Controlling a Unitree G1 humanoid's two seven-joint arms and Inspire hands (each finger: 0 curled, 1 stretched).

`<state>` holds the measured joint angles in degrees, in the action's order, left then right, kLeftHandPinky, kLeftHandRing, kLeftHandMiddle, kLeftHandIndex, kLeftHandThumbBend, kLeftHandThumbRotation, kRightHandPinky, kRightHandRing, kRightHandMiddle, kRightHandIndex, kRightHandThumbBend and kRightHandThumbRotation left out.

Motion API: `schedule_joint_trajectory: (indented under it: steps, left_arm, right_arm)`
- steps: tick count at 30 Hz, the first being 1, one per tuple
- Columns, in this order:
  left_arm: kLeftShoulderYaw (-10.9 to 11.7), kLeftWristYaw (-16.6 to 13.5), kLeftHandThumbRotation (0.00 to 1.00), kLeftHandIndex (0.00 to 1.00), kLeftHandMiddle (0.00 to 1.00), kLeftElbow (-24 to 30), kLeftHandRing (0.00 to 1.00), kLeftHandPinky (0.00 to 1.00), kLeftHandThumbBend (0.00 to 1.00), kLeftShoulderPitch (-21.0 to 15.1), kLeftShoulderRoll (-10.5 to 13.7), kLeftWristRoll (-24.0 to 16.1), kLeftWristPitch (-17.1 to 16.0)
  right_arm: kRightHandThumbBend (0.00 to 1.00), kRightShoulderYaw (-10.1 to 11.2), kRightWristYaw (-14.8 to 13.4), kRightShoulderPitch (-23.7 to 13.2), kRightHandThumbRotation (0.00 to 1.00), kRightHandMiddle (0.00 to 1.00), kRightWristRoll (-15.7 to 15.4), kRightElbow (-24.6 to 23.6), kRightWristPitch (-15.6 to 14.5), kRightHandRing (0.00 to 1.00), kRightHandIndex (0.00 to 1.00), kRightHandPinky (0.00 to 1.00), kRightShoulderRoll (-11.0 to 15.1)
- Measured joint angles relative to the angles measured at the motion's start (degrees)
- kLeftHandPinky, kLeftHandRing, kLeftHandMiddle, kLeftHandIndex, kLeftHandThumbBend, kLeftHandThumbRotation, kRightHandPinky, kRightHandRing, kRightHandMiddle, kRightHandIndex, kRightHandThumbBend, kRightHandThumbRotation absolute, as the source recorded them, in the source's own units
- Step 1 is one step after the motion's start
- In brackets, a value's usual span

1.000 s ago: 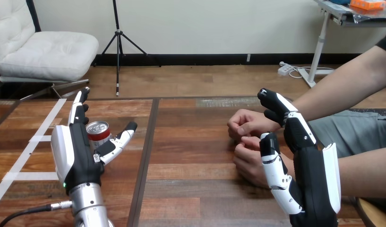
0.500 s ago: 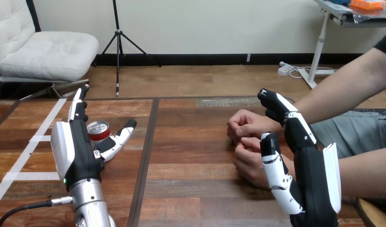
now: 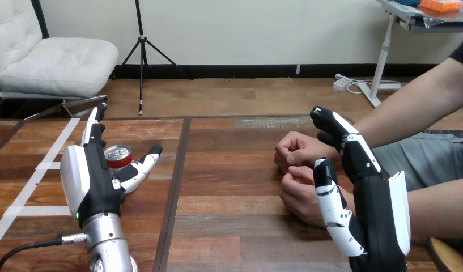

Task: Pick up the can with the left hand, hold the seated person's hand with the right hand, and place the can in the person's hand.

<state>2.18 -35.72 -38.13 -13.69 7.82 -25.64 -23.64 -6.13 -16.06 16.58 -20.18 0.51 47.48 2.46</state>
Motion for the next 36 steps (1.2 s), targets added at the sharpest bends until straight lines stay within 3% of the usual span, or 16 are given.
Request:
schedule_joint_trajectory:
  steps: [36]
  left_arm:
    - [-2.0,-2.0,0.13,0.87,0.87,-1.6,0.83,0.74,0.76,-1.1,0.9,-0.2,1.7]
  right_arm:
    - [0.30,0.8,1.3,0.0,0.74,0.84,0.8,0.0,0.0,0.85,0.83,0.84,0.1]
